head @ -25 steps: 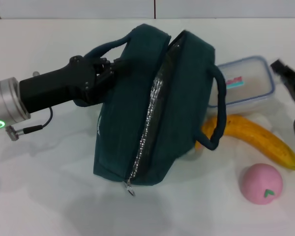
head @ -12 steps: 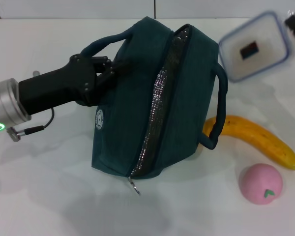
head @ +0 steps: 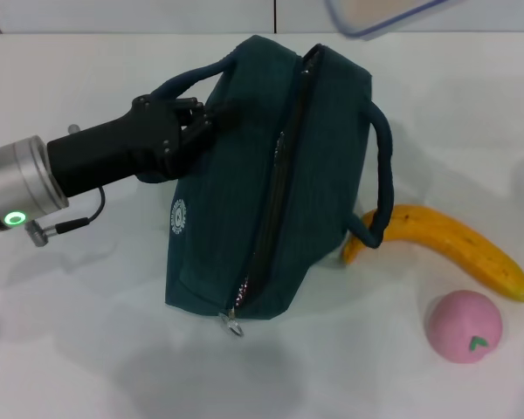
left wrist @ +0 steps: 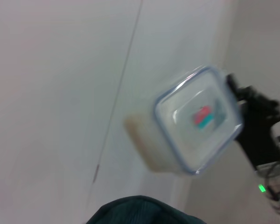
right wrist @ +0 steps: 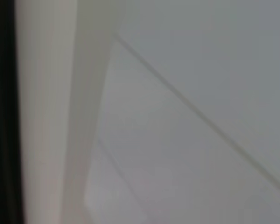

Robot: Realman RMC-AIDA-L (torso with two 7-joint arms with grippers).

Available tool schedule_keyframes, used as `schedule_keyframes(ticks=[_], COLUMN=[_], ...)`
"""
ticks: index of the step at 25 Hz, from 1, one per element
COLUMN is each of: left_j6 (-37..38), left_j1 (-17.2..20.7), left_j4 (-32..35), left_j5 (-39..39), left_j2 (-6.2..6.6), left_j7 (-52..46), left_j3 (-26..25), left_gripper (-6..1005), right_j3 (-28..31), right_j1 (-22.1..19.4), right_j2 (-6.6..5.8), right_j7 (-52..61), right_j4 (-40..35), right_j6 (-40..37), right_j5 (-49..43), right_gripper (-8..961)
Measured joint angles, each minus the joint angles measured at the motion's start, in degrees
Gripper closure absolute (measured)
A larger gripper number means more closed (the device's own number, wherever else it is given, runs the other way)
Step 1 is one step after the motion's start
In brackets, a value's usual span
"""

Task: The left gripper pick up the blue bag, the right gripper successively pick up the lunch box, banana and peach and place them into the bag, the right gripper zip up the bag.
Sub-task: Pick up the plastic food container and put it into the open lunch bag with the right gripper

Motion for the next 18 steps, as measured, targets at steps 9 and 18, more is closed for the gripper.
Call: schedule_keyframes(ticks=[9, 18], left_j6=[-2.67, -2.75], left_j1=[0.35, 0.49], left_j4=[1.13, 1.14], left_j5=[-1.95, -3.33], left_j2=[0.01, 0.09], left_j7=[0.02, 0.02], left_j3=[-0.08, -0.09], left_gripper=[967, 967], right_j3=[-12.19, -23.04], right_j1=[1.17, -0.42], right_j2=[0.15, 0.08], right_j7=[0.86, 6.27], right_j4=[-0.36, -3.98], right_j6=[5.47, 10.48], right_j5=[-0.12, -0.1], right_gripper=[851, 849])
